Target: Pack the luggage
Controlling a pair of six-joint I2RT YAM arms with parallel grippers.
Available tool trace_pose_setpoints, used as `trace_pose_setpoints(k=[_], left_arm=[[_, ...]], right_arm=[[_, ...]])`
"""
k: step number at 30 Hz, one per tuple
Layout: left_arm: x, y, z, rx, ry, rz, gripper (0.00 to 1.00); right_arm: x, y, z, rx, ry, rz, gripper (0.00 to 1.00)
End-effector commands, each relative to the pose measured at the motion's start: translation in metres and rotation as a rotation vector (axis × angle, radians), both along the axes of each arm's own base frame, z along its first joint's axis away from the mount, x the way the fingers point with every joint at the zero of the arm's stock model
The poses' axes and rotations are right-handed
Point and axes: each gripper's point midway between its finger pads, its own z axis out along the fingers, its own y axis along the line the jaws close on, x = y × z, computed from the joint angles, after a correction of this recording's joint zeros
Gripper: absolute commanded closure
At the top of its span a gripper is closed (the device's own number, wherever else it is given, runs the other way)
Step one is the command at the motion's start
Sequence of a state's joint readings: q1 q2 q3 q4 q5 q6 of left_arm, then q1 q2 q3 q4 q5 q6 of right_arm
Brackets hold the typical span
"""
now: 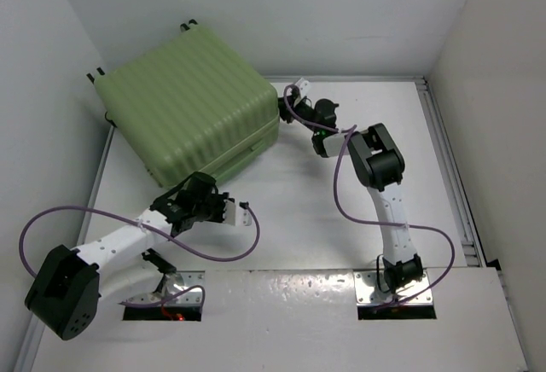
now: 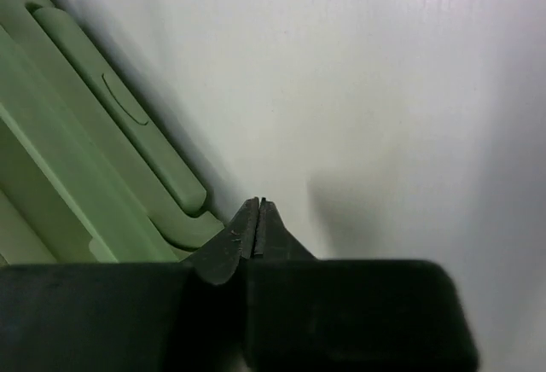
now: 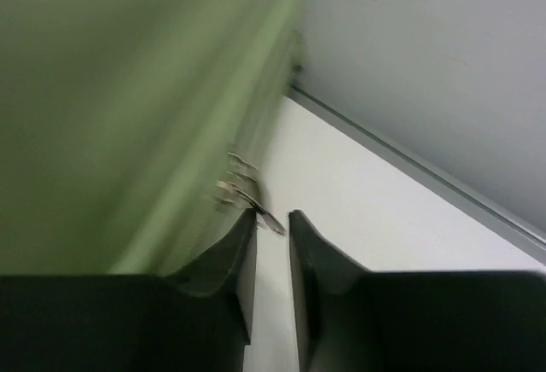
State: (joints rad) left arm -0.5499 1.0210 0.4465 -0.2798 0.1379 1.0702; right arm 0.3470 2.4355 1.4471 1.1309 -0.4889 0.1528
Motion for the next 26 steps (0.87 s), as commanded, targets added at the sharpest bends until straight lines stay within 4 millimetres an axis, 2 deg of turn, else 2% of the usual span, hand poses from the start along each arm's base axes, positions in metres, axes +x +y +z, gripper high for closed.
trace_pose_setpoints(k=[1,2,3,4,5,6,7,8,9,10,11,12,13,14,15,16,17,18,19,20,21,23,25,26], left_arm=[[0.014,-0.012,0.027,-0.106,-0.040,0.051,0.88],[0.020,-0.016,0.037,-0.141,-0.054,0.072,0.80],[0.026,-0.021,0.049,-0.201,-0.062,0.113,0.75],[0.036,-0.031,0.076,-0.263,-0.097,0.116,0.61],[0.042,-0.036,0.092,-0.310,-0.114,0.137,0.51],[0.046,-0.043,0.110,-0.394,-0.100,0.178,0.41],[0.056,-0.056,0.146,-0.472,-0.132,0.187,0.20],[0.058,-0.066,0.165,-0.531,-0.126,0.195,0.06],[0.061,-0.073,0.184,-0.583,-0.124,0.222,0.00],[0.066,-0.084,0.226,-0.703,-0.114,0.272,0.00],[0.073,-0.090,0.234,-0.727,-0.083,0.318,0.00],[0.074,-0.093,0.240,-0.736,-0.034,0.352,0.00],[0.078,-0.098,0.251,-0.762,-0.014,0.383,0.00],[0.085,-0.101,0.282,-0.835,-0.009,0.435,0.00],[0.096,-0.107,0.269,-0.802,0.034,0.476,0.00],[0.103,-0.107,0.266,-0.786,0.048,0.515,0.00],[0.113,-0.096,0.264,-0.775,0.037,0.631,0.00],[0.124,-0.091,0.245,-0.734,0.059,0.697,0.00],[0.129,-0.084,0.234,-0.715,0.077,0.736,0.00],[0.138,-0.068,0.226,-0.721,0.098,0.814,0.00],[0.143,-0.062,0.222,-0.736,0.118,0.849,0.00],[0.150,-0.046,0.210,-0.779,0.169,0.916,0.00],[0.150,-0.044,0.211,-0.820,0.204,0.919,0.00],[0.154,-0.041,0.214,-0.834,0.191,0.921,0.00]], right_arm=[[0.027,-0.052,0.020,0.007,-0.059,-0.243,0.75],[0.016,-0.058,0.039,0.023,-0.075,-0.245,0.68],[0.015,-0.065,0.044,0.027,-0.078,-0.255,0.62],[0.011,-0.069,0.051,0.032,-0.083,-0.258,0.56],[-0.001,-0.080,0.071,0.041,-0.102,-0.268,0.54],[-0.003,-0.089,0.076,0.041,-0.105,-0.280,0.52],[-0.008,-0.095,0.082,0.043,-0.108,-0.283,0.49],[-0.025,-0.104,0.100,0.045,-0.120,-0.288,0.43],[-0.027,-0.119,0.105,0.042,-0.120,-0.310,0.39],[-0.039,-0.126,0.114,0.039,-0.112,-0.316,0.36],[-0.043,-0.135,0.118,0.031,-0.104,-0.325,0.32],[-0.058,-0.147,0.129,0.008,-0.058,-0.337,0.30],[-0.065,-0.151,0.126,-0.004,-0.017,-0.338,0.29],[-0.068,-0.160,0.125,-0.013,0.031,-0.343,0.23],[-0.070,-0.163,0.119,-0.046,0.137,-0.336,0.14],[-0.085,-0.176,0.120,-0.087,0.233,-0.348,0.08],[-0.093,-0.175,0.122,-0.102,0.272,-0.317,0.00],[-0.105,-0.185,0.131,-0.118,0.336,-0.331,0.00],[-0.119,-0.189,0.118,-0.141,0.420,-0.328,0.00],[-0.134,-0.190,0.122,-0.153,0.447,-0.304,0.00],[-0.149,-0.200,0.117,-0.162,0.472,-0.319,0.00],[-0.165,-0.212,0.121,-0.149,0.473,-0.358,0.00],[-0.178,-0.232,0.127,-0.129,0.471,-0.409,0.00],[-0.182,-0.239,0.124,-0.127,0.494,-0.431,0.00]])
